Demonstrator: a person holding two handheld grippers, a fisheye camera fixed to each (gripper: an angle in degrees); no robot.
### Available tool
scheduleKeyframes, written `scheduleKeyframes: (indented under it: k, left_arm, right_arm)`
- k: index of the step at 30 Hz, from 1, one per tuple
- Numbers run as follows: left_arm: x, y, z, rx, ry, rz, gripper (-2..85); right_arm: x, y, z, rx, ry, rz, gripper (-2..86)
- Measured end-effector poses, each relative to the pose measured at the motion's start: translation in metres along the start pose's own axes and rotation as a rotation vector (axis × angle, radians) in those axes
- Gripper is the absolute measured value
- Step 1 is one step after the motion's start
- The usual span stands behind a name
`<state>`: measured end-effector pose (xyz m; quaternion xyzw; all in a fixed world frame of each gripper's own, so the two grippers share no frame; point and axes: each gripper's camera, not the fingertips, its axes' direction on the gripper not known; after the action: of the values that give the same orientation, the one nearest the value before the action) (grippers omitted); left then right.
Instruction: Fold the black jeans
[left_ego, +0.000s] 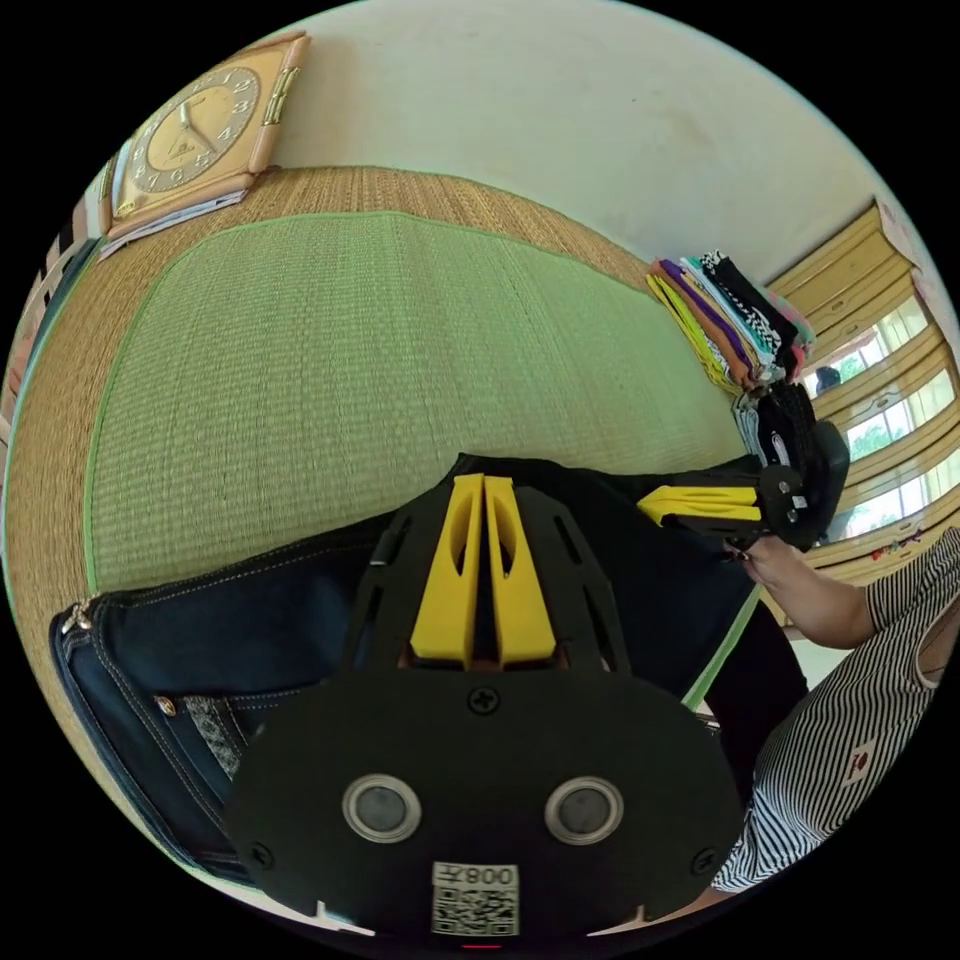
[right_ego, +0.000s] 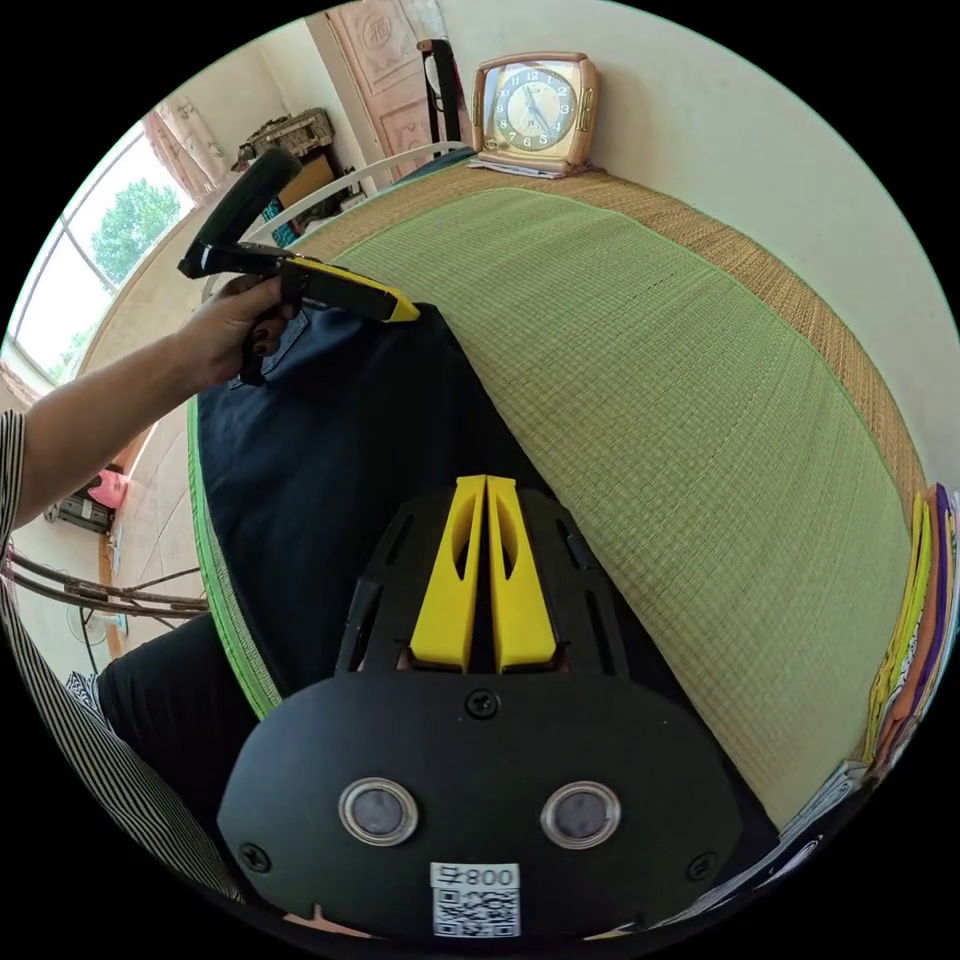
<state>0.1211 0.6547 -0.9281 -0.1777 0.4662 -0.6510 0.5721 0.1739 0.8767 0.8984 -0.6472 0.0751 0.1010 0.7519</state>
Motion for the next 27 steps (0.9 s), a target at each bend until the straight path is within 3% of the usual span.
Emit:
scheduleKeyframes:
  k: [6, 10, 13, 18, 27]
  left_arm:
    - [0.002, 0.053, -0.025, 0.055, -0.021, -0.064, 0.5]
    - [0.012, 0.132, -0.056, 0.072, 0.058, -0.08, 1.8]
    - [0.014, 0.198, -0.066, 0.03, 0.071, -0.175, 3.3]
    - [0.01, 0.293, -0.078, 0.075, 0.078, -0.417, 4.5]
    - [-0.004, 0.369, -0.076, 0.133, 0.191, -0.54, 5.9]
  right_arm:
    - [-0.006, -0.003, -0.008, -0.026, -0.07, 0.043, 0.4]
    - [-0.03, 0.006, -0.034, 0.047, -0.165, 0.026, 1.2]
    - [-0.067, 0.014, -0.04, 0.045, -0.292, -0.045, 2.8]
    - [-0.14, 0.011, -0.025, -0.031, -0.334, -0.192, 5.5]
    - [-0.225, -0.023, 0.02, -0.144, -0.196, -0.386, 5.7]
